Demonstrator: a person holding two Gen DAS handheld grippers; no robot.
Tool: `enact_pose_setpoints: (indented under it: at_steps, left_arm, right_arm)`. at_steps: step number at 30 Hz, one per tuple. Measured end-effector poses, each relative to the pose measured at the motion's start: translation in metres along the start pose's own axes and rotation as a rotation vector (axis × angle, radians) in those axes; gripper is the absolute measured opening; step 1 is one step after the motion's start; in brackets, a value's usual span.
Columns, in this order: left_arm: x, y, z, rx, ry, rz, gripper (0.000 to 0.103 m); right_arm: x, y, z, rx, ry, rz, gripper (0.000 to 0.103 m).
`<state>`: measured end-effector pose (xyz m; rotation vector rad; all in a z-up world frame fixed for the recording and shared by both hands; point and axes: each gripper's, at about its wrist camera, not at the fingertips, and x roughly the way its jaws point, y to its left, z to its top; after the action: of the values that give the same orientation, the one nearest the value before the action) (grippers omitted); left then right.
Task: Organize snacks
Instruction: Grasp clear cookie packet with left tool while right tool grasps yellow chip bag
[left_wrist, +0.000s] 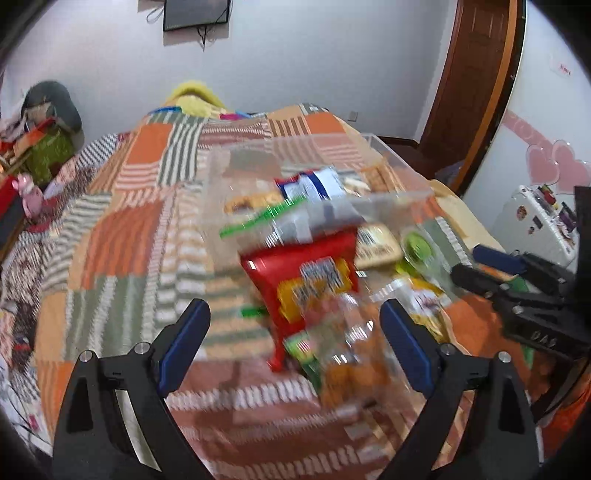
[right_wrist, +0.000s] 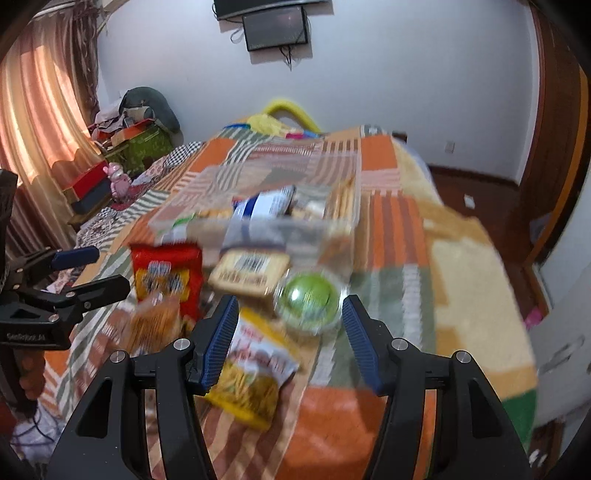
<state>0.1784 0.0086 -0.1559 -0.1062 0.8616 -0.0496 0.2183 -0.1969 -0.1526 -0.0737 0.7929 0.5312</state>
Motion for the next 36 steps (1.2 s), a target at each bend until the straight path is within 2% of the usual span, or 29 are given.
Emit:
enact_pose_setpoints:
  at_steps: [8, 13, 18, 21, 22, 25, 32, 36]
  left_arm:
    - [0.013, -0.02, -0.026, 0.047, 0.052, -0.037, 0.094]
    - [0.025, -0.015, -0.033, 0.005, 0.073, -0.049, 0.094]
    - [0.034, -0.007, -0.037, -0.064, 0.087, -0.104, 0.092]
    - [0.039, -0.008, -0.04, -0.075, 0.099, -0.131, 0.084]
    - [0.039, -0.008, -0.041, -0.08, 0.091, -0.13, 0.082]
    - [0.037, -0.01, -0.041, -0.076, 0.077, -0.13, 0.074]
    - [0.028, -0.013, -0.037, -0.046, 0.055, -0.139, 0.06]
    - [0.02, -0.01, -0.035, -0.051, 0.044, -0.155, 0.055]
  right_arm:
    - [0.023, 0.012, -0.017, -0.018, 0.086, 0.02, 0.055]
    - [0.033, 0.017, -0.025, -0.01, 0.109, 0.03, 0.058]
    - [0.036, 0.011, -0.036, 0.014, 0.135, 0.031, 0.058]
    - [0.035, 0.011, -0.04, 0.003, 0.124, 0.015, 0.056]
    - [0.034, 0.013, -0.041, -0.002, 0.119, 0.008, 0.052]
    - [0.031, 0.017, -0.041, -0.02, 0.112, 0.015, 0.032]
    - [0.025, 0.014, -0.037, 0.001, 0.088, 0.029, 0.021]
    - [0.014, 0.012, -0.036, -0.003, 0.061, 0.024, 0.019]
